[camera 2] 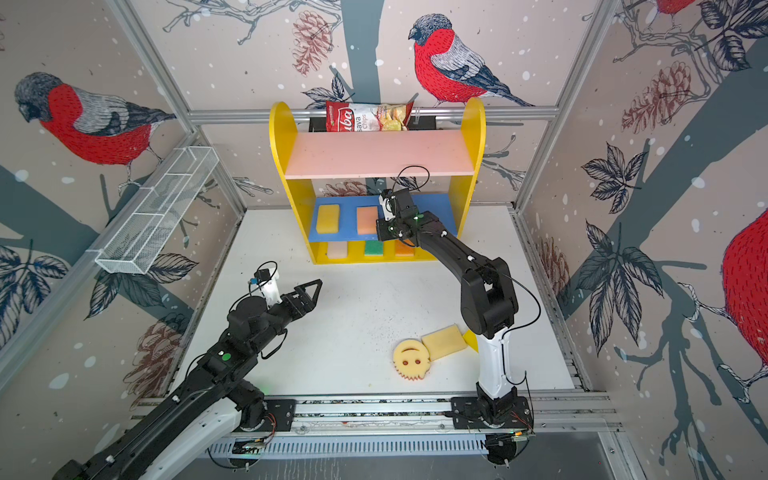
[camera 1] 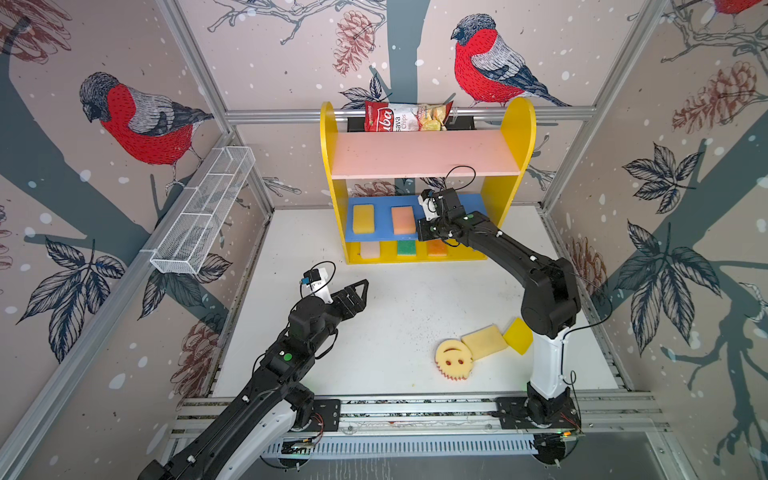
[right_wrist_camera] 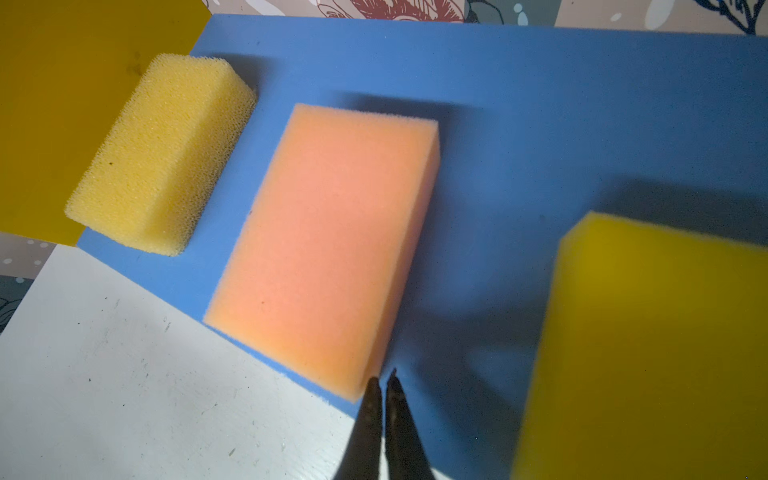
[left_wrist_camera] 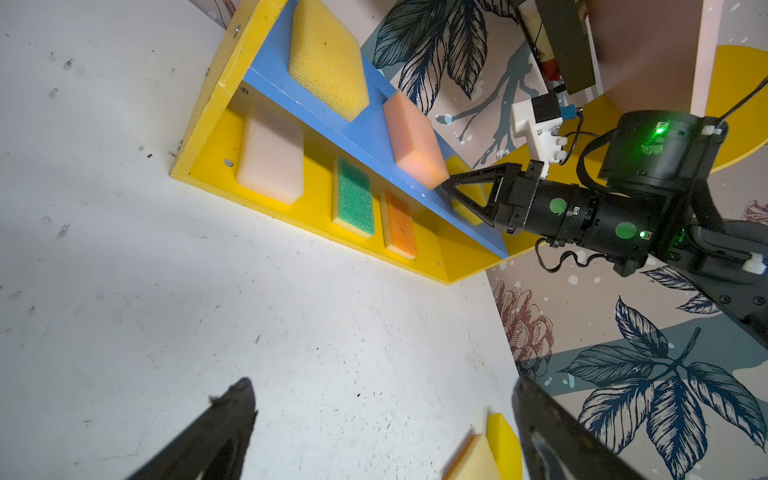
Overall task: Place and organize the cleaning sponges onto the shelf
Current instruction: 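Withdraw the open right gripper back out of the shelf, then move the right gripper down to the small square yellow sponge on the table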
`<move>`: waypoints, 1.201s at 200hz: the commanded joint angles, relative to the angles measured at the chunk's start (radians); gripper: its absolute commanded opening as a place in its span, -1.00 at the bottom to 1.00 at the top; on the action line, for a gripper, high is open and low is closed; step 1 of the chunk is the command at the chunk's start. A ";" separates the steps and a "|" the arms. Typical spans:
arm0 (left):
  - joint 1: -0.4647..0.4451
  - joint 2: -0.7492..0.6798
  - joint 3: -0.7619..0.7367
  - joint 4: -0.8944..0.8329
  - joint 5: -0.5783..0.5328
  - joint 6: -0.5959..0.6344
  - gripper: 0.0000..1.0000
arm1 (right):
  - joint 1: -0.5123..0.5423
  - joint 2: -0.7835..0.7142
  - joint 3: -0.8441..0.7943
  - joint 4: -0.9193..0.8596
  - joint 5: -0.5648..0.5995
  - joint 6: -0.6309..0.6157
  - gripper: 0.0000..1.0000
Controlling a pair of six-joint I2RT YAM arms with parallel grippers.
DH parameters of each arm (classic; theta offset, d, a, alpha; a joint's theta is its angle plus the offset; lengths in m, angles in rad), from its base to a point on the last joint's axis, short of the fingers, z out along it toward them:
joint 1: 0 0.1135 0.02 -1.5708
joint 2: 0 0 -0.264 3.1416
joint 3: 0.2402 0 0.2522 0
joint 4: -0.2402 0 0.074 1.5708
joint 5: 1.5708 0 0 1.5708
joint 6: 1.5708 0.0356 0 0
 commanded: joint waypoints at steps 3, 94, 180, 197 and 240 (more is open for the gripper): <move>0.003 0.012 0.001 0.026 -0.004 0.009 0.91 | 0.006 0.008 0.016 0.003 -0.018 0.003 -0.85; 0.002 0.024 0.006 0.028 -0.006 0.017 0.91 | 0.003 0.012 0.026 -0.014 0.014 -0.013 -0.84; 0.006 0.019 0.066 -0.039 -0.059 0.097 0.92 | -0.060 -0.296 -0.185 0.070 0.166 0.013 -0.72; 0.007 0.012 0.075 -0.050 -0.067 0.110 0.92 | -0.105 -0.381 -0.278 0.097 0.160 0.046 -0.64; 0.009 -0.009 0.090 -0.103 -0.097 0.136 0.92 | -0.155 -0.569 -0.532 0.104 0.225 0.069 -0.36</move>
